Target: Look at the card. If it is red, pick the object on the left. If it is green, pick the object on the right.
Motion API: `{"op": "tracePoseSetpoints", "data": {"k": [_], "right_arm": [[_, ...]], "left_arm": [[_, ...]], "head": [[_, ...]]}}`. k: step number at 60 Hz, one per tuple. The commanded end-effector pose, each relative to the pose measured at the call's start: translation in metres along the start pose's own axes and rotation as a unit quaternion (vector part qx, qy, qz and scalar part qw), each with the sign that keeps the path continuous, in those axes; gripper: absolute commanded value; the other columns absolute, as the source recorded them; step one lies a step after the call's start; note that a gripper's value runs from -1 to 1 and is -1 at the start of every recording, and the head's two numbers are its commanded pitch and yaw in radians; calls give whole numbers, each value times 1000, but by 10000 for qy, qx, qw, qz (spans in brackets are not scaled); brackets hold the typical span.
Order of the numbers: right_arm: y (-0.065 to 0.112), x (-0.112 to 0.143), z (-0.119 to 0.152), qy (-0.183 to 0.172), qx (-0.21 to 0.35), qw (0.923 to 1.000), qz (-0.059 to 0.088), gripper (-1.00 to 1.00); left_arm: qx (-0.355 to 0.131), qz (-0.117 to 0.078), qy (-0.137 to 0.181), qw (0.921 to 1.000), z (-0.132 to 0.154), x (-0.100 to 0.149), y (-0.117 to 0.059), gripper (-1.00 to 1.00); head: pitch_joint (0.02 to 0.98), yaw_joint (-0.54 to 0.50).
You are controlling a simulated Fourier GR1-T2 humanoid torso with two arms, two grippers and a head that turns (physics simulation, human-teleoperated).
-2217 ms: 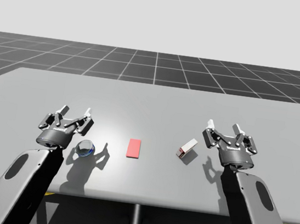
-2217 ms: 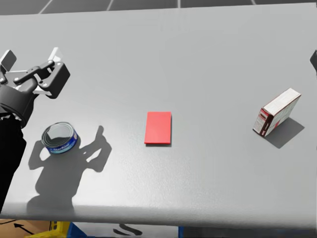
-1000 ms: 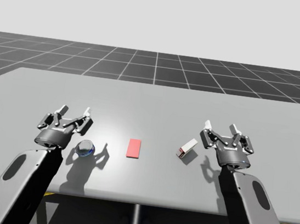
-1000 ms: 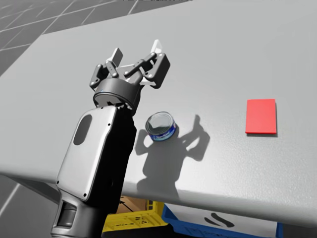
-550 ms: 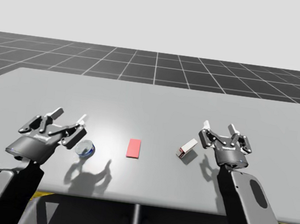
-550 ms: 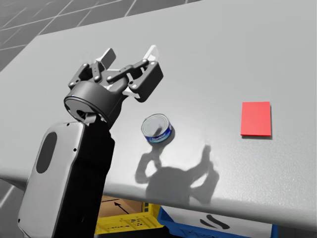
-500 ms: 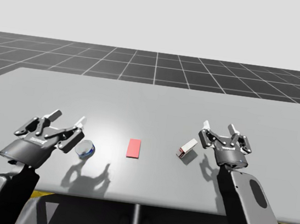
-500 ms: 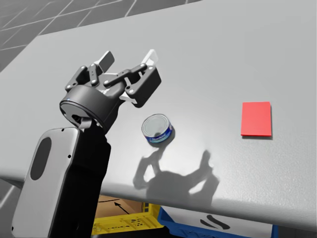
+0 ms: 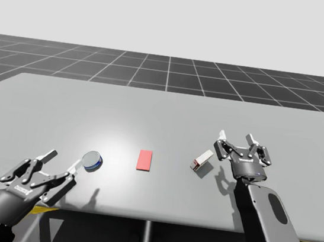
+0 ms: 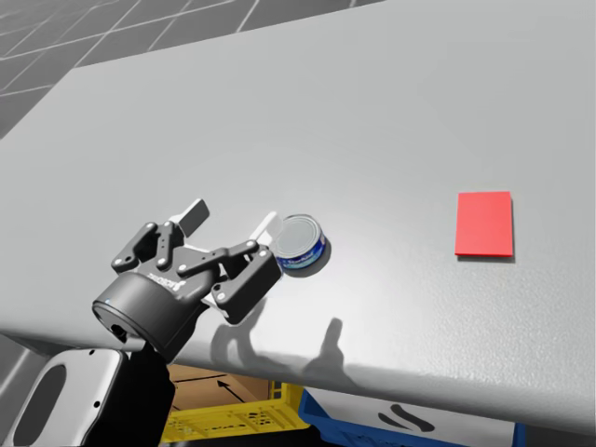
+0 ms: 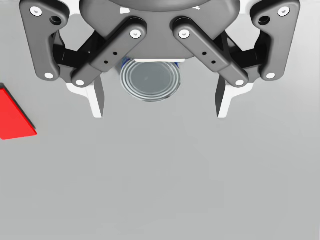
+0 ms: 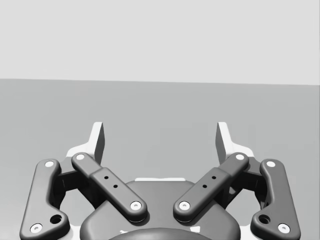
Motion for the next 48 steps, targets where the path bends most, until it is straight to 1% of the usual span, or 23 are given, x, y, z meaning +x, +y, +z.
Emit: {"op": "tracePoseSetpoints", "data": {"k": [1, 5, 9, 20, 23, 31, 48], "right_arm": [[0, -1, 0, -5, -1, 10000, 17, -1000], [0, -1, 0, -5, -2, 10000, 18, -1000], [0, 0, 0, -6, 3, 10000, 17, -1000], [0, 0, 0, -10, 0, 10000, 7, -1000], [0, 0, 0, -8, 0, 10000, 5, -1000], [0, 0, 0, -5, -3, 10000, 0, -1000], [-1, 0, 1, -9, -18, 10000, -7, -1000]], "left_arm": [[-42, 8, 260, 9997, 4, -33, -2, -1000], [-36, -52, 330, 9994, 3, -39, -3, -1000], [-21, -67, 393, 9992, 0, -45, -6, -1000], [20, -166, 466, 9988, -12, -50, -10, -1000], [8, -131, 507, 9986, -17, -51, -11, -1000], [13, -133, 581, 9982, -30, -53, -14, -1000], [92, -194, 673, 9975, -53, -53, -19, -1000]], "head": [[891, 427], [889, 425], [888, 424], [888, 422], [889, 420], [890, 415], [891, 405]]}}
